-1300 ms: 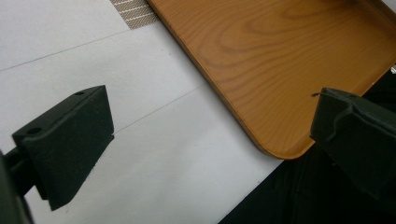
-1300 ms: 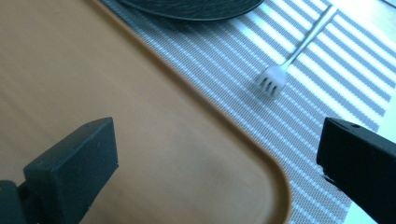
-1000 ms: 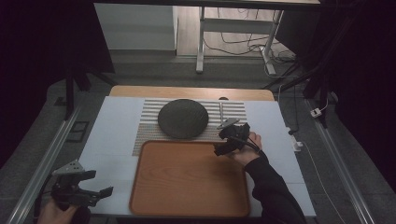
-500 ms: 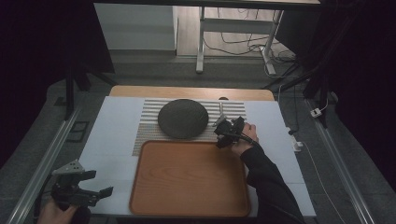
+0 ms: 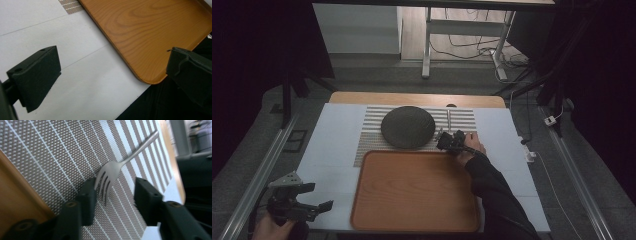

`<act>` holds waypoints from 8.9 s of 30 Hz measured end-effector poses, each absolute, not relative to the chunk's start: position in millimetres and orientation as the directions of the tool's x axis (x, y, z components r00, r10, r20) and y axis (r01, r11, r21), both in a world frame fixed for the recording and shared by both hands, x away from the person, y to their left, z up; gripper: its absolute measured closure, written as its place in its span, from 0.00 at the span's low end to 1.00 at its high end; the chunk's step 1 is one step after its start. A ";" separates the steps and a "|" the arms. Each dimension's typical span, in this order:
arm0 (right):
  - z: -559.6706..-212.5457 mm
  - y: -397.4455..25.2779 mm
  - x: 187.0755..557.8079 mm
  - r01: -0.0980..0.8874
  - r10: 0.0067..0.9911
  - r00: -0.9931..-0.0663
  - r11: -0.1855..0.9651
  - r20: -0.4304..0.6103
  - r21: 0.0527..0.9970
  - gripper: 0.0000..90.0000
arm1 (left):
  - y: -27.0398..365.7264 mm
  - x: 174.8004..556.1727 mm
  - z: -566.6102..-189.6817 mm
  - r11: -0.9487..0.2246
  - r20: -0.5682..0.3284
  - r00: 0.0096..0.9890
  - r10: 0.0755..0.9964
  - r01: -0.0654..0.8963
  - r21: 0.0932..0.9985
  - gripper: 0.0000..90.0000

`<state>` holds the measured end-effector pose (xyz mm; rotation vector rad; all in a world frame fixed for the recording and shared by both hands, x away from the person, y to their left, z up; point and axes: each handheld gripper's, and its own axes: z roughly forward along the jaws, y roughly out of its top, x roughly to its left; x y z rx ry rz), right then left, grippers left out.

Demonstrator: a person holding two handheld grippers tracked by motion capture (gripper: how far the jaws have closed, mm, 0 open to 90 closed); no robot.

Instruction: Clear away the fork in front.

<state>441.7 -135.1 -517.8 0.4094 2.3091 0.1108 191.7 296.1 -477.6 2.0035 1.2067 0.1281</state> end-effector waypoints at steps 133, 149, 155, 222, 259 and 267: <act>-437.9 -175.1 271.6 0.180 -0.040 -0.967 0.583 0.250 0.793 0.99 | 94.8 289.9 -454.1 -0.839 0.009 0.998 -0.064 -0.058 0.541 0.83; -444.1 -177.6 278.8 0.220 0.022 -0.966 0.583 0.256 0.782 0.80 | 89.3 278.0 -461.9 -0.870 -0.033 0.990 -0.137 -0.104 0.481 0.96; -443.6 -181.4 280.0 0.279 0.160 -0.960 0.560 0.228 0.780 0.58 | 101.2 278.5 -464.2 -0.860 -0.104 0.995 -0.009 0.045 0.508 0.96; -446.3 -272.5 244.3 0.534 0.734 -0.671 0.380 0.106 0.755 0.02 | 171.6 289.0 -502.2 -0.447 -0.315 0.525 0.791 0.846 0.289 0.84; -447.6 -269.3 245.3 0.547 0.752 -0.654 0.404 0.074 0.733 0.01 | 150.2 337.1 -505.9 -0.479 -0.305 0.640 0.706 0.748 0.460 0.98; -447.9 -269.0 245.3 0.547 0.749 -0.658 0.405 0.077 0.733 0.01 | 130.8 331.3 -507.2 -0.520 -0.312 0.680 0.664 0.719 0.460 0.98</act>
